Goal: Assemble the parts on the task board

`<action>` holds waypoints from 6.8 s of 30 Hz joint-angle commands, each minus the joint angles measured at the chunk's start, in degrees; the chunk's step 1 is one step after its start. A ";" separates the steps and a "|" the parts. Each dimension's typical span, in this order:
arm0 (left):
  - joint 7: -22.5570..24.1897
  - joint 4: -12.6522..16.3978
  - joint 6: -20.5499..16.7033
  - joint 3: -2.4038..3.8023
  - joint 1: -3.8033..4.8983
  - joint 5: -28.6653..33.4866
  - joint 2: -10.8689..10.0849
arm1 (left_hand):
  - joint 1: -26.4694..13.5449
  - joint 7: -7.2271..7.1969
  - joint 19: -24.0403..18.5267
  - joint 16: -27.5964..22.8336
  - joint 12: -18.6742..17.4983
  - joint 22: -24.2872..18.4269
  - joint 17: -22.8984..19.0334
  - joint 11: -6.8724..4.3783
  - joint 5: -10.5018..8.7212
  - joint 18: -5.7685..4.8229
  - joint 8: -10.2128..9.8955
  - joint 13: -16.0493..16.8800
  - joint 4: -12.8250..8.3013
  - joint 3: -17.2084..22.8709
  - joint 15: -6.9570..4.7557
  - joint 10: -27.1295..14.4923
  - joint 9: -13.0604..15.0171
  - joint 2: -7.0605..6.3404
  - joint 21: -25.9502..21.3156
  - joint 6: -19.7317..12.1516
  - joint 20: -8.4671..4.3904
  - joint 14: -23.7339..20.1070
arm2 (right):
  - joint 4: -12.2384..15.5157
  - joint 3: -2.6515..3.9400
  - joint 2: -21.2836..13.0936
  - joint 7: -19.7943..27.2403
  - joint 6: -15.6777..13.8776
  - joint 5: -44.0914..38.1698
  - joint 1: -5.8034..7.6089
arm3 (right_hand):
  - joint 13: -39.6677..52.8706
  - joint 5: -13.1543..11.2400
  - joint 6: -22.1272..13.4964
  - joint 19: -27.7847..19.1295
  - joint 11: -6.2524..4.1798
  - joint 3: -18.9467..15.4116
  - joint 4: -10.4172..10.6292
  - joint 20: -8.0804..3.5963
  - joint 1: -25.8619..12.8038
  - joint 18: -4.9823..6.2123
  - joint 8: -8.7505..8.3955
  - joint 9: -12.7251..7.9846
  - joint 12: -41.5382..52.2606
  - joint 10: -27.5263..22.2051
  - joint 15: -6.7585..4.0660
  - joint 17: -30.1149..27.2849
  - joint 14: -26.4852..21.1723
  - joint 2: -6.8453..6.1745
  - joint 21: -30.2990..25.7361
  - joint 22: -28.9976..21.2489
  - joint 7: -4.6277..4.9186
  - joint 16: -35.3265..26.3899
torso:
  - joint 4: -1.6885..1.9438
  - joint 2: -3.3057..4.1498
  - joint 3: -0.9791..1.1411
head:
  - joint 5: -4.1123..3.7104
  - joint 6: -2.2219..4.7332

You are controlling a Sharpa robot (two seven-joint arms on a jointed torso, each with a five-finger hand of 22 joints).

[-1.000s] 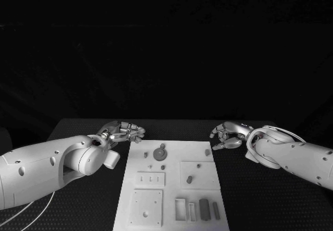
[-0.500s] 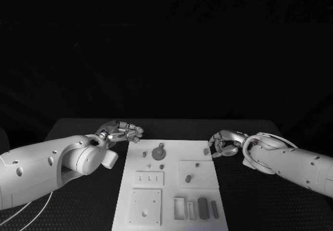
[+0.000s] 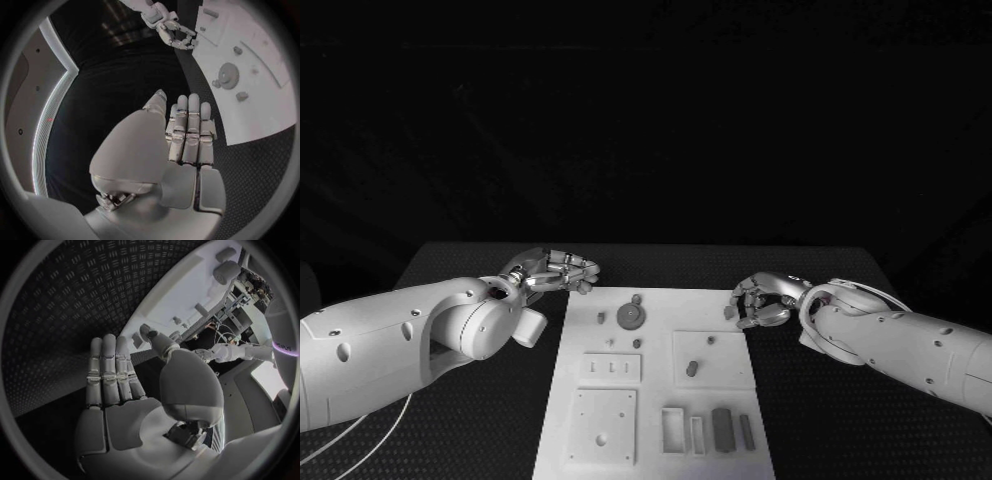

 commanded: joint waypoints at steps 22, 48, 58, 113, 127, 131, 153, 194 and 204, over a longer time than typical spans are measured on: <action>0.02 0.25 1.79 0.04 0.01 -0.23 0.17 | 0.18 0.49 -0.43 -0.35 -0.37 1.09 0.15 0.20 -0.10 0.07 -0.33 0.13 0.01 -0.35 0.35 0.33 0.10 0.10 0.31 0.11 0.19 -0.09 | -0.81 0.01 1.66 1.14 -4.76 -0.50 -1.72 | 19.32 -5.00 3.54 7.53 -1.97 2.38 3.35 -7.47 1.32 0.80 0.79 -0.60 25.22 -0.17 -4.85 14.42 1.47 1.08 21.09 7.43 -1.37 25.67 | 0.01 -0.08 -0.10 | 0.13 -0.33; -0.16 0.40 1.98 0.04 0.01 -0.23 0.10 | 0.09 0.49 -0.47 -0.42 -0.45 1.09 0.20 0.20 -0.11 0.08 -0.37 0.18 0.00 -0.43 0.36 0.33 0.14 0.18 0.33 0.10 0.20 -0.10 | -1.39 0.01 2.38 1.01 -5.78 -0.56 -1.88 | 20.76 -7.19 10.43 7.44 -2.21 8.09 6.07 -8.32 1.91 0.80 3.65 1.40 25.40 0.82 -5.12 14.04 1.74 2.26 23.48 7.18 -1.61 26.97 | -0.10 -0.12 -0.06 | 0.31 -0.45; -0.16 0.40 2.13 0.04 0.01 -0.23 0.09 | 0.13 0.47 -0.48 -0.46 -0.47 1.09 0.23 0.17 -0.10 0.10 -0.37 0.21 -0.03 -0.43 0.36 0.36 0.17 0.23 0.33 0.14 0.20 -0.10 | -1.02 0.01 2.41 0.78 -7.46 -0.06 -1.95 | 21.07 -7.19 13.32 7.25 -3.06 12.14 6.69 -8.43 3.01 0.80 4.96 2.57 25.18 1.03 -5.82 13.86 1.62 3.13 23.87 7.10 -2.52 27.20 | -0.05 -0.15 -0.08 | 0.17 -0.52; -19.95 -0.29 3.48 -1.00 0.42 -12.20 9.30 | -25.56 -2.08 0.19 0.98 0.45 1.13 4.16 -2.46 -4.91 0.69 -0.90 3.65 0.17 3.85 -1.12 6.35 0.77 -0.61 2.64 6.20 -1.17 2.11 | 20.29 1.16 9.69 -22.36 -7.17 -17.84 3.84 | 21.51 -7.06 15.59 9.17 -3.89 16.83 5.84 -9.57 2.47 0.80 4.85 3.63 24.79 3.08 -6.67 12.99 3.18 0.55 25.73 6.88 -3.34 27.74 | -0.67 -4.08 -0.64 | 2.07 -0.74; -19.38 0.37 3.24 -1.16 0.41 -12.44 8.98 | -21.94 -2.26 -0.11 1.37 0.52 1.18 4.67 -2.58 -4.91 0.46 -0.79 4.11 0.03 3.59 -1.15 6.53 0.96 -0.46 3.09 6.73 -1.20 1.99 | 19.95 1.16 10.50 -22.36 -6.68 -17.71 3.72 | 21.51 -7.05 15.66 9.24 -3.92 17.05 5.85 -9.62 2.40 0.80 4.78 3.65 24.73 3.20 -6.69 12.92 3.28 0.47 25.77 6.85 -3.36 27.73 | -0.75 -4.07 -0.59 | 1.94 -0.89; -19.59 0.46 3.50 -1.16 0.41 -12.67 9.26 | -21.27 -2.26 -0.15 1.41 0.52 1.17 4.74 -2.58 -4.91 0.42 -0.81 4.19 0.03 3.29 -1.15 6.54 0.99 -0.52 3.18 6.76 -1.20 1.96 | 19.98 1.16 10.66 -22.37 -6.67 -17.82 3.71 | 21.51 -7.04 15.68 9.26 -3.92 17.11 5.84 -9.63 2.39 0.80 4.76 3.66 24.71 3.23 -6.70 12.90 3.31 0.45 25.78 6.84 -3.37 27.73 | -0.77 -4.05 -0.56 | 1.98 -0.94; -19.21 0.63 2.08 -1.16 0.41 -12.14 9.11 | -20.14 -2.30 -0.25 1.47 0.47 1.07 4.85 -2.63 -4.84 0.37 -0.93 4.45 0.08 3.26 -1.18 6.57 1.01 2.53 3.33 6.89 -1.24 1.94 | 20.53 1.15 10.88 -22.15 -5.83 -17.65 3.36 | 21.52 -6.90 15.81 9.34 -3.95 17.35 5.76 -9.68 2.29 0.80 4.69 3.69 24.65 3.40 -6.72 12.81 3.44 0.33 25.83 6.81 -3.40 27.73 | -0.74 -4.01 -0.55 | 1.88 -1.09; -19.29 0.70 2.60 -1.16 0.41 -11.35 9.14 | -4.55 -2.85 -0.97 1.43 0.51 0.73 4.73 -3.17 -2.92 -0.25 -1.32 5.66 -0.55 4.11 -1.20 7.38 0.94 7.08 3.34 8.62 -1.26 2.03 | 20.53 1.13 11.14 -22.52 -5.02 -17.78 2.98 | 21.56 -6.65 16.01 9.41 -4.00 17.72 5.54 -9.73 2.11 0.80 4.54 3.73 24.54 3.62 -6.74 12.68 3.59 0.29 25.87 6.76 -3.45 27.73 | -0.75 -3.98 -0.51 | 1.81 -1.75; -19.20 0.63 2.42 -1.16 0.40 -11.30 8.89 | -4.17 -3.00 -1.14 1.44 0.65 0.71 4.72 -3.33 -2.86 -0.41 -1.21 5.81 -0.23 4.87 -1.22 7.73 1.01 7.15 3.22 9.02 -1.24 2.07 | 20.69 1.13 11.06 -22.32 -4.89 -17.77 2.93 | 21.57 -6.62 16.02 9.40 -4.00 17.78 5.51 -9.73 2.04 0.80 4.50 3.73 24.51 3.63 -6.74 12.66 3.59 0.29 25.86 6.75 -3.44 27.71 | -0.73 -3.93 -0.49 | 1.70 -1.88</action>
